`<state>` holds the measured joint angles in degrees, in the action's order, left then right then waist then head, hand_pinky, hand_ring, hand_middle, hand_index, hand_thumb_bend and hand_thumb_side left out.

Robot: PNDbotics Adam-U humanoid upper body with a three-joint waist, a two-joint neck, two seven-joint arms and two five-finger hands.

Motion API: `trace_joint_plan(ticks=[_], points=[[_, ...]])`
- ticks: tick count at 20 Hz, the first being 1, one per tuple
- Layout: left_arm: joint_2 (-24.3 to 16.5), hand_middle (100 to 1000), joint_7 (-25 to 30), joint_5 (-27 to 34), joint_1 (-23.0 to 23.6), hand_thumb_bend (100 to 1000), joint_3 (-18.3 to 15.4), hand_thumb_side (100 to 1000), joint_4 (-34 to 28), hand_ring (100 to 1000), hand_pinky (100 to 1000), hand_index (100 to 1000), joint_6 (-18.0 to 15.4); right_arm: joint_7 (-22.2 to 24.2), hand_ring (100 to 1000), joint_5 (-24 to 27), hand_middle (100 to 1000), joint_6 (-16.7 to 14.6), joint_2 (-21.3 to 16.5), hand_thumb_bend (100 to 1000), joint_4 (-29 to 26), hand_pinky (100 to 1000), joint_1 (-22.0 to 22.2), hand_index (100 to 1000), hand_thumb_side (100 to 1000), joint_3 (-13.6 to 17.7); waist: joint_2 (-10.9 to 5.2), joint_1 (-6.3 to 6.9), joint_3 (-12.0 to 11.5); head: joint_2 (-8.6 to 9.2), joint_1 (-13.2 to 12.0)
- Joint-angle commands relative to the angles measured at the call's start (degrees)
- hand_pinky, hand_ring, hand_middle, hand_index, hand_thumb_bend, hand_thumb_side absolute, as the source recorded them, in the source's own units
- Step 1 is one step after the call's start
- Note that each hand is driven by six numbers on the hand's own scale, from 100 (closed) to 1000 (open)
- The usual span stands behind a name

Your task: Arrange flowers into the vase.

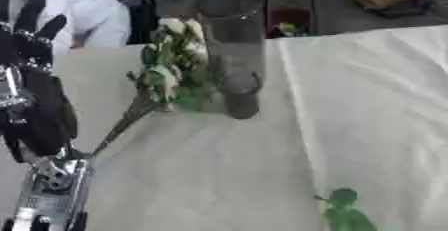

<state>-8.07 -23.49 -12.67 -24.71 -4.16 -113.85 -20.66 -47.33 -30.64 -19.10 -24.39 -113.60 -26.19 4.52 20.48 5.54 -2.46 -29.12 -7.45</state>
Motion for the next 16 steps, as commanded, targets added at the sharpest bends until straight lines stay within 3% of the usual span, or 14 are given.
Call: trace_joint_plan(ticks=[1, 11, 16], points=[[-0.6, 956, -0.1, 0.0, -0.3, 113, -0.6, 1000, -0.7, 896, 826, 984, 0.0, 0.0, 671, 0.3, 593, -0.5, -0.5, 100, -1.0, 609, -0.5, 744, 930, 0.0, -0.89, -0.19, 0.0, 0.47, 0.0], [-0.9, 955, 0.0, -0.1, -0.5, 116, -0.6, 1000, -0.7, 895, 826, 983, 0.1, 0.2, 671, 0.5, 593, -0.6, -0.6, 100, -1.0, 609, -0.6, 745, 929, -0.1, -0.86, -0.26, 0.0, 1.17, 0.1], [-4.4, 949, 0.2, -1.3, -0.7, 116, -0.8, 1000, -0.7, 894, 825, 981, 1.7, 0.4, 671, 0.6, 593, -0.6, -0.7, 100, -1.0, 609, -0.4, 745, 930, -0.2, -1.15, -0.08, -0.1, 1.79, 0.0]])
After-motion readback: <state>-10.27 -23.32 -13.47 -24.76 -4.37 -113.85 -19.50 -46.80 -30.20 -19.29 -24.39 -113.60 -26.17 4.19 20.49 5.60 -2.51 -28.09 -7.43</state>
